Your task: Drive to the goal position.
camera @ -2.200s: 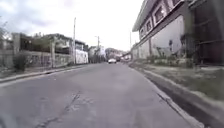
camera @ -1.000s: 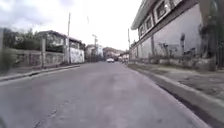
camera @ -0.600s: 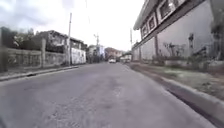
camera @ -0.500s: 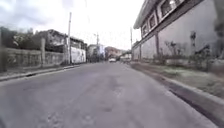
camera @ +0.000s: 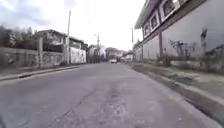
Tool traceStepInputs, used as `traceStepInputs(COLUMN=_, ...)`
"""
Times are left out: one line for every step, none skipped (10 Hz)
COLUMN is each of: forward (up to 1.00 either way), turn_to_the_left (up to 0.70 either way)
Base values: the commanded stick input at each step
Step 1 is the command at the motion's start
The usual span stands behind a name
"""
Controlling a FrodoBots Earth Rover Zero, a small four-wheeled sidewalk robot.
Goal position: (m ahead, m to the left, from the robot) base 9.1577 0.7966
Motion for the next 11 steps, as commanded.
traceStepInputs(forward=1.0, turn_to_the_left=0.06)
traceStepInputs(forward=1.0, turn_to_the_left=0.06)
traceStepInputs(forward=1.0, turn_to_the_left=0.06)
traceStepInputs(forward=1.0, turn_to_the_left=0.06)
traceStepInputs(forward=1.0, turn_to_the_left=0.06)
traceStepInputs(forward=1.0, turn_to_the_left=0.06)
traceStepInputs(forward=1.0, turn_to_the_left=0.06)
traceStepInputs(forward=1.0, turn_to_the_left=-0.14)
traceStepInputs(forward=1.0, turn_to_the_left=-0.34)
traceStepInputs(forward=1.0, turn_to_the_left=-0.27)
traceStepInputs(forward=1.0, turn_to_the_left=0.06)
